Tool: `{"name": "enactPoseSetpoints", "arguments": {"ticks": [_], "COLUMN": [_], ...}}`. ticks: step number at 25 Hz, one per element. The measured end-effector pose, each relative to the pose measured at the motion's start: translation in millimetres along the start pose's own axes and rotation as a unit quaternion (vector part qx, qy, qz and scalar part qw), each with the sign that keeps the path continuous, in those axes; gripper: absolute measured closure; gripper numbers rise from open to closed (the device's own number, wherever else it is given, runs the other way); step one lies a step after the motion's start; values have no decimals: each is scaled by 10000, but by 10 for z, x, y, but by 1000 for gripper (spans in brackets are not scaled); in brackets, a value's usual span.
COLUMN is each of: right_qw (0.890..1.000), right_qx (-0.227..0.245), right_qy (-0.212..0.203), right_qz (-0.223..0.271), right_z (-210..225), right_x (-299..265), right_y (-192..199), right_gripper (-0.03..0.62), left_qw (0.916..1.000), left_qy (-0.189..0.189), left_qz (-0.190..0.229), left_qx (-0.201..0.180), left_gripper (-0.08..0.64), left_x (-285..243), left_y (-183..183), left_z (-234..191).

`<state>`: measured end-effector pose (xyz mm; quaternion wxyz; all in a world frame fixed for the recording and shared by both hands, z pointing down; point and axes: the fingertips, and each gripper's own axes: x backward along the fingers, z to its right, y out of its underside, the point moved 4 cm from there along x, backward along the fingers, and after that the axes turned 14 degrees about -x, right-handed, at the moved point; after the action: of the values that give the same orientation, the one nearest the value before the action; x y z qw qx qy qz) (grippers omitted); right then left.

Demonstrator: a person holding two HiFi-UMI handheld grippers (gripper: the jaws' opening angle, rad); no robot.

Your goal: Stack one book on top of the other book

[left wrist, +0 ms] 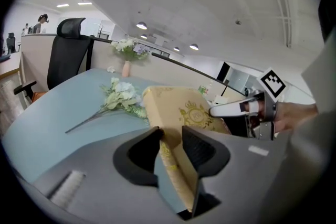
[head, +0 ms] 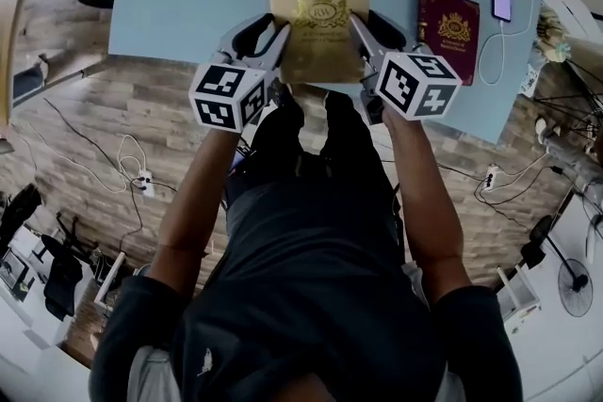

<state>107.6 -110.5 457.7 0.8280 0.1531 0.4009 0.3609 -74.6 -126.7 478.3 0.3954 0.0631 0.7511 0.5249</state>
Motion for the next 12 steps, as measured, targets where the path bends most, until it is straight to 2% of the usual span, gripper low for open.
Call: {"name": "enactPoseSetpoints", "arguments": {"ticks": [12], "right_qw": [9980], "right_qx": [-254], "right_qy": [331], "right_qz": [477], "right_z": [677], "right_x": [674], "right_y": [-414], "right_gripper": [477], "left_qw": [9985], "left_qy": [495], "left_qz": [45], "left_qx": [-244], "left_gripper": [383], "left_x": [-580], "left_y": [-407], "left_z": [750]}}
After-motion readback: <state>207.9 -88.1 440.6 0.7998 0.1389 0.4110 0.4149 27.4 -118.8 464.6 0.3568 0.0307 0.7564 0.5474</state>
